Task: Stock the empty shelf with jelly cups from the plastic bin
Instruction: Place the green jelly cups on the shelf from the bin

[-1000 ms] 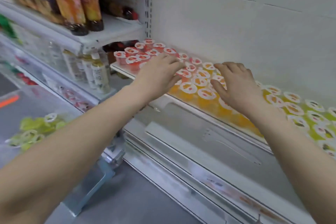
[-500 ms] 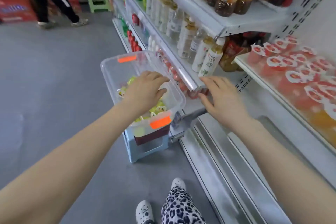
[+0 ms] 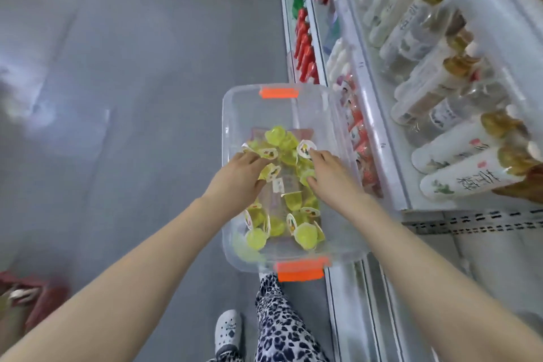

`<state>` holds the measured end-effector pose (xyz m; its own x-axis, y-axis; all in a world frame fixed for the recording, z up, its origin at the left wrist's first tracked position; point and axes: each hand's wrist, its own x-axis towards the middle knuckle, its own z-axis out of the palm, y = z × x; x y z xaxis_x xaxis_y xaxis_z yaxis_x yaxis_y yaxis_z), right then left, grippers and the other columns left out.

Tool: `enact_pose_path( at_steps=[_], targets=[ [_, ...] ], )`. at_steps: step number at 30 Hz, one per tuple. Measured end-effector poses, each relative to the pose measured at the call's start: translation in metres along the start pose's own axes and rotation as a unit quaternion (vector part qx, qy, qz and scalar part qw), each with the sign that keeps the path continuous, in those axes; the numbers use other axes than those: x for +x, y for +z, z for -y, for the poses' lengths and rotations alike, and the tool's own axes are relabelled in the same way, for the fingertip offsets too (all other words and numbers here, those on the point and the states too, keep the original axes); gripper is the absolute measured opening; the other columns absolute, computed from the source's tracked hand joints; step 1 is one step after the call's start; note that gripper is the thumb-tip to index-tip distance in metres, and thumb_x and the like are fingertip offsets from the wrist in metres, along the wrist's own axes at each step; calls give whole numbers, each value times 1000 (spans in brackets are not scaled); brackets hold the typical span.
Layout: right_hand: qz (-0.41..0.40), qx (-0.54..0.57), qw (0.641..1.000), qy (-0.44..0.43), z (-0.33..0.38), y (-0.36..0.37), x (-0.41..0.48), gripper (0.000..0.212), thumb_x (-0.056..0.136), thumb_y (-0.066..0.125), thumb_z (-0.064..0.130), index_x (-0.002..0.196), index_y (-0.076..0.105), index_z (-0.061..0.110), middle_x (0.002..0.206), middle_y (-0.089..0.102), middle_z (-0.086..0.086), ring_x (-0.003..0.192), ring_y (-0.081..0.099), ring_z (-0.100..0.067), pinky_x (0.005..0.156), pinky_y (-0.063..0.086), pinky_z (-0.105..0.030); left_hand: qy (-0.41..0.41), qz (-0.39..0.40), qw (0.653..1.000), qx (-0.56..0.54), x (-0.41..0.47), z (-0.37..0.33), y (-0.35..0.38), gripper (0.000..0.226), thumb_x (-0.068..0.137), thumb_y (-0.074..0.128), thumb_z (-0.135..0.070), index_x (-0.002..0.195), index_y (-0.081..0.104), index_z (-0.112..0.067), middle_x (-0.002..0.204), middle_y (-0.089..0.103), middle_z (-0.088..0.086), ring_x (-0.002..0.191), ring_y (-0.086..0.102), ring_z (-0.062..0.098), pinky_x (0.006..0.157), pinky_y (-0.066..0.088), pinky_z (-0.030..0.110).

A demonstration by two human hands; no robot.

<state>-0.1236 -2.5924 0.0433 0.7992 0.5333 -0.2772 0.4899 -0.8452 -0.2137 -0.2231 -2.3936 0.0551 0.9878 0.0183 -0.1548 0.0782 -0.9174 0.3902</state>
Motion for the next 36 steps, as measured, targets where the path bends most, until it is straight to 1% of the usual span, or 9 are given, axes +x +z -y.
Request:
enact_pose_path(
  at_steps=[4, 8, 13, 17, 21, 24, 27, 30, 36],
  targets=[
    [61, -22, 998, 15, -6, 17, 72, 65, 85, 48, -4, 147, 29, 2, 142, 39, -23, 124, 42, -38, 102, 39, -43, -46, 36, 998, 12, 39, 4, 17, 47, 94, 56, -18, 140, 46, -16, 136, 49, 6, 123, 43, 29, 96, 39, 36],
    [125, -65, 990, 21, -12, 35, 115, 73, 87, 44, -5, 153, 13, 1, 154, 20, -28, 131, 36, -42, 106, 36, -45, -80, 82, 993, 21, 69, 6, 34, 47, 90, 56, -10, 136, 45, -12, 134, 46, 10, 122, 42, 31, 94, 41, 38],
    [134, -47, 987, 79, -11, 49, 133, 53, 92, 40, -3, 145, 32, 5, 155, 17, -21, 128, 34, -39, 103, 39, -45, -110, 109, 988, 17, 98, 17, 50, 55, 91, 57, -9, 141, 36, -11, 139, 40, 12, 127, 39, 32, 101, 35, 38],
    [123, 7, 989, 87, -18, 63, 126, 56, 94, 46, 6, 148, 31, 12, 146, 26, -21, 127, 37, -40, 96, 39, -42, -114, 109, 987, 19, 136, 21, 58, 60, 90, 57, -8, 144, 31, -13, 142, 37, 12, 126, 40, 35, 103, 37, 41],
    [133, -19, 987, 94, -23, 66, 130, 55, 99, 43, 8, 151, 26, 13, 149, 23, -19, 129, 34, -37, 102, 39, -41, -122, 89, 989, -3, 176, 24, 72, 70, 86, 61, -3, 146, 27, -15, 143, 39, 11, 127, 40, 36, 100, 41, 48],
    [116, -37, 988, 95, -23, 67, 134, 44, 97, 38, 0, 141, 37, 4, 142, 31, -21, 124, 39, -37, 99, 39, -40, -139, 85, 987, -3, 194, 24, 81, 65, 88, 62, -5, 144, 30, -16, 139, 44, 11, 127, 43, 33, 95, 42, 46],
    [127, -71, 984, 102, -22, 67, 135, 46, 96, 36, -4, 142, 34, -1, 140, 33, -22, 124, 40, -35, 100, 39, -39, -150, 63, 987, 5, 199, 25, 90, 53, 92, 64, -16, 139, 40, -14, 134, 44, 10, 121, 49, 32, 89, 45, 43],
    [143, -94, 980, 96, -19, 60, 135, 53, 94, 45, -1, 145, 29, -2, 139, 34, -23, 124, 41, -35, 101, 40, -38, -140, 67, 988, 12, 195, 30, 92, 52, 88, 69, -28, 132, 47, -11, 127, 44, 12, 115, 49, 33, 89, 44, 43],
    [149, -132, 978, 66, -15, 53, 125, 60, 89, 60, 7, 142, 34, -2, 132, 44, -20, 117, 49, -32, 92, 47, -37, -153, 91, 984, -32, 180, 30, 76, 49, 90, 66, -29, 125, 42, -5, 119, 57, 19, 113, 54, 37, 87, 41, 41]
  ],
)
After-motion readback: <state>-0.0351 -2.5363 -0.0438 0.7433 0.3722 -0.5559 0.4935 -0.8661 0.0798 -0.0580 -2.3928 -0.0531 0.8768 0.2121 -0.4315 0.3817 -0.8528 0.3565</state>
